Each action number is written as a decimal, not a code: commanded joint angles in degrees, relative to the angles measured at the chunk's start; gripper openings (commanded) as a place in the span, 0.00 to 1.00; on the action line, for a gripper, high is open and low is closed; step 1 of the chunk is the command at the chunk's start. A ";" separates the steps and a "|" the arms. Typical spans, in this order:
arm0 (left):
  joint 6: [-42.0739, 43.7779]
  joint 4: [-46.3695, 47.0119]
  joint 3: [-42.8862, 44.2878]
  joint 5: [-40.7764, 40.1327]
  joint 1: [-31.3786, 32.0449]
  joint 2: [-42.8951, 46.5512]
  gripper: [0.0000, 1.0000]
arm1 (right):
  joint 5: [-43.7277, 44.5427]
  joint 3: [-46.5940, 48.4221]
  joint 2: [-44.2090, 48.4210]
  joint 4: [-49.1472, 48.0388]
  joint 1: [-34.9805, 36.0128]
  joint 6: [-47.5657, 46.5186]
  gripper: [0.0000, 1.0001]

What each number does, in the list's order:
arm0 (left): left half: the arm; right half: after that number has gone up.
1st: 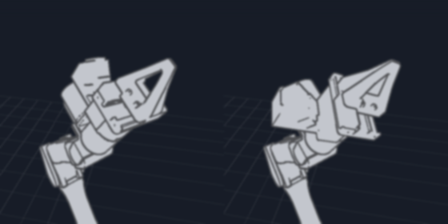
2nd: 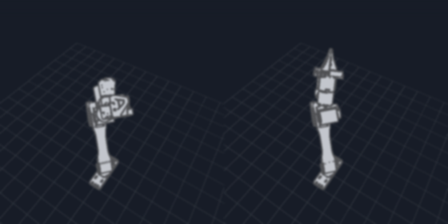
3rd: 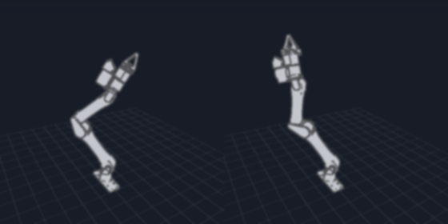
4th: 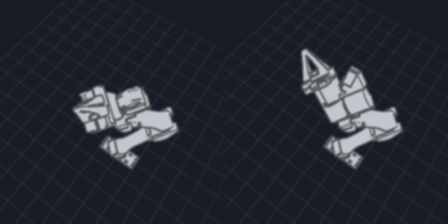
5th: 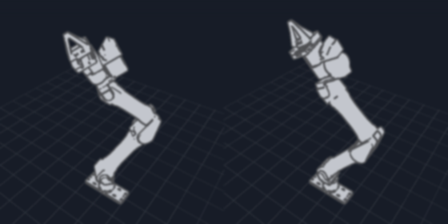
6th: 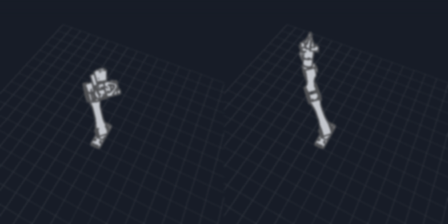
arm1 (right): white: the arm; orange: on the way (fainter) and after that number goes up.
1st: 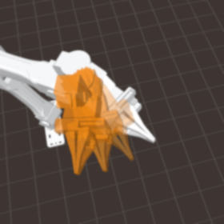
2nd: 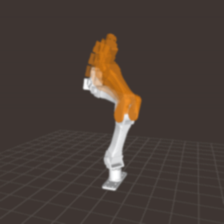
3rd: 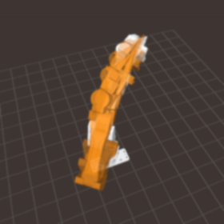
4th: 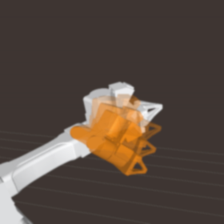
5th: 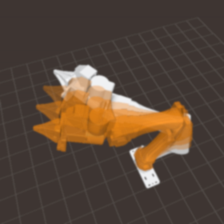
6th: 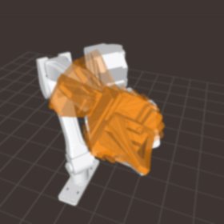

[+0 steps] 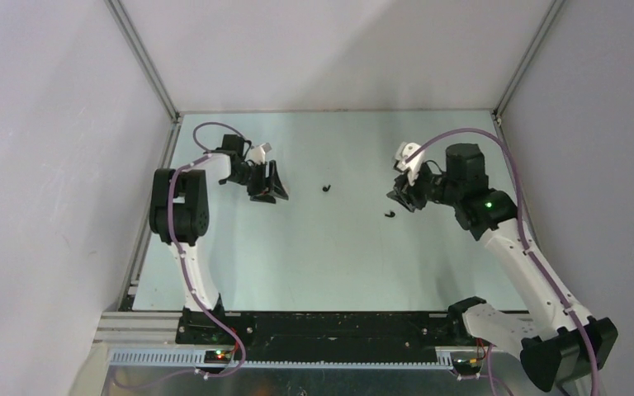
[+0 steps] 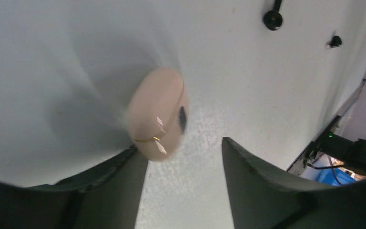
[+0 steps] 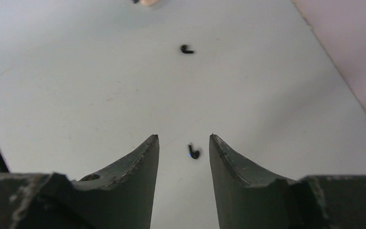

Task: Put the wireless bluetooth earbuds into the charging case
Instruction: Place the charging case at the center of the board, then pick up the charging case at the center of the board.

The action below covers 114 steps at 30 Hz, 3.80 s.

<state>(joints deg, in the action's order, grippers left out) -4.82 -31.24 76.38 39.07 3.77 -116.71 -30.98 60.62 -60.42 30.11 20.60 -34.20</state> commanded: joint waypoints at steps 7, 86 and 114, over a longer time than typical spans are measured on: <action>1.93 -3.33 -3.35 -7.36 -2.22 4.14 0.99 | 5.87 0.22 6.91 -2.05 -17.18 3.78 0.96; 17.16 -17.71 23.16 -41.77 -21.19 -4.84 0.99 | 8.73 3.86 17.22 14.70 -15.19 13.40 0.99; 25.97 -33.26 32.81 -41.30 -20.90 -13.37 0.92 | 12.27 3.88 18.34 14.18 -12.17 13.07 0.99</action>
<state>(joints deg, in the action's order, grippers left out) 19.16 -61.10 104.55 -4.12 -16.49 -127.96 -18.87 62.35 -43.05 45.93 8.16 -21.47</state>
